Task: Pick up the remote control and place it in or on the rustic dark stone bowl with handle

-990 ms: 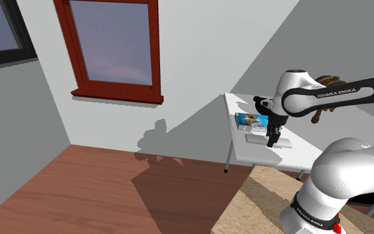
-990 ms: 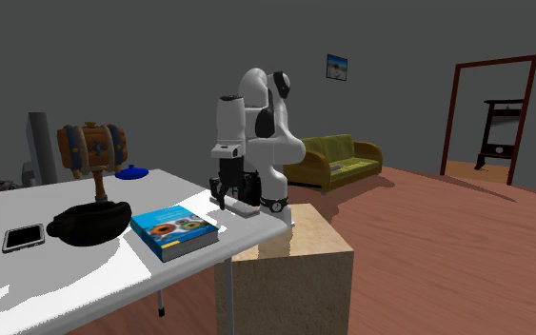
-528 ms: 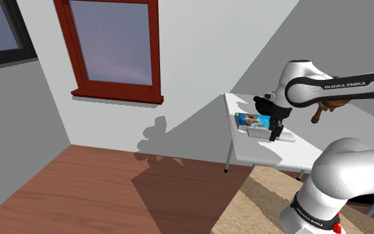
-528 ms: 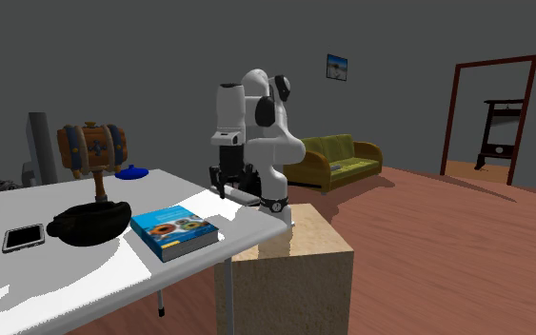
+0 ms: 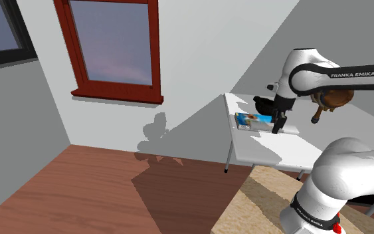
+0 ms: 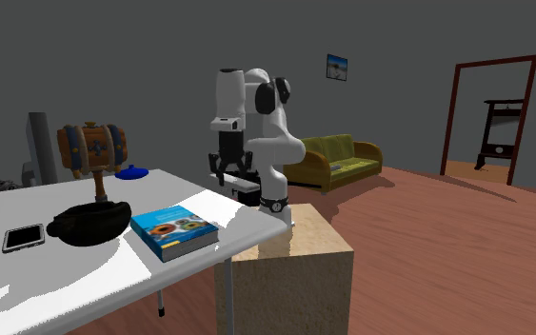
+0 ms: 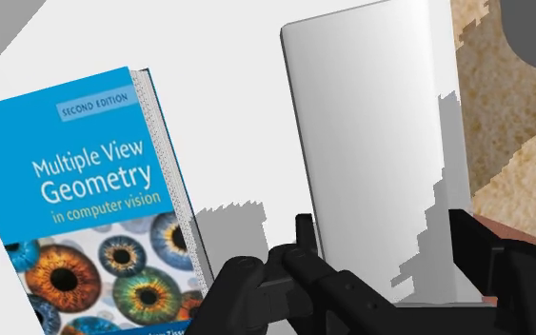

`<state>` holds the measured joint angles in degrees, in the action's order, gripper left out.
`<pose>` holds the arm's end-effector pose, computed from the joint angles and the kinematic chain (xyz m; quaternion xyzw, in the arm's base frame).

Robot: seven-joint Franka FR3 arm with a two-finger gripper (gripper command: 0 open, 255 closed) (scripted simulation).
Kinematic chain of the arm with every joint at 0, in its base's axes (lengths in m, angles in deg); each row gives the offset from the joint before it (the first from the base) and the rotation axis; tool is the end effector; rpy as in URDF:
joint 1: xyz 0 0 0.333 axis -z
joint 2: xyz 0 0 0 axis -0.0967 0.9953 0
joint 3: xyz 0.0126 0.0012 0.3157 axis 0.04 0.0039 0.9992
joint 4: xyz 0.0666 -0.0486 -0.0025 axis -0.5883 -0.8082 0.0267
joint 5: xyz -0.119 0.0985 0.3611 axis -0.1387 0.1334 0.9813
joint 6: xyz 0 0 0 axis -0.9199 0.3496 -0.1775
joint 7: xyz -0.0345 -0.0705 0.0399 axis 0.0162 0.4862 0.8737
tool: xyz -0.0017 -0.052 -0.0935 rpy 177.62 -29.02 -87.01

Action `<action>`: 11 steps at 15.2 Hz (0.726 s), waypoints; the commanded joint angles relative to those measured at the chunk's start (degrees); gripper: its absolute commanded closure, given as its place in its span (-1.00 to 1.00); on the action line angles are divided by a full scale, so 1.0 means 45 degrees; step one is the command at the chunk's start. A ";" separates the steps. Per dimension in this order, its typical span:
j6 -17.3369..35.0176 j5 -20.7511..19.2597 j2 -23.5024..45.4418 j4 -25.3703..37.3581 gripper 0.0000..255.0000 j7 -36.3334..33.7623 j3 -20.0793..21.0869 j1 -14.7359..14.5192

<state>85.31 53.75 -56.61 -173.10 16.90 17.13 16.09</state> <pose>0.2277 -0.1788 0.4304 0.9782 0.2072 0.0026 0.0099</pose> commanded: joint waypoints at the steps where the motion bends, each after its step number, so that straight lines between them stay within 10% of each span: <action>1: -0.0403 0.0132 -0.0071 0.0338 1.00 0.0033 0.0122 -0.0053; 11: -0.2103 0.0688 -0.0177 0.1947 1.00 0.0121 0.0676 -0.0294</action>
<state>76.76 56.57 -57.28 -165.11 17.42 19.86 14.86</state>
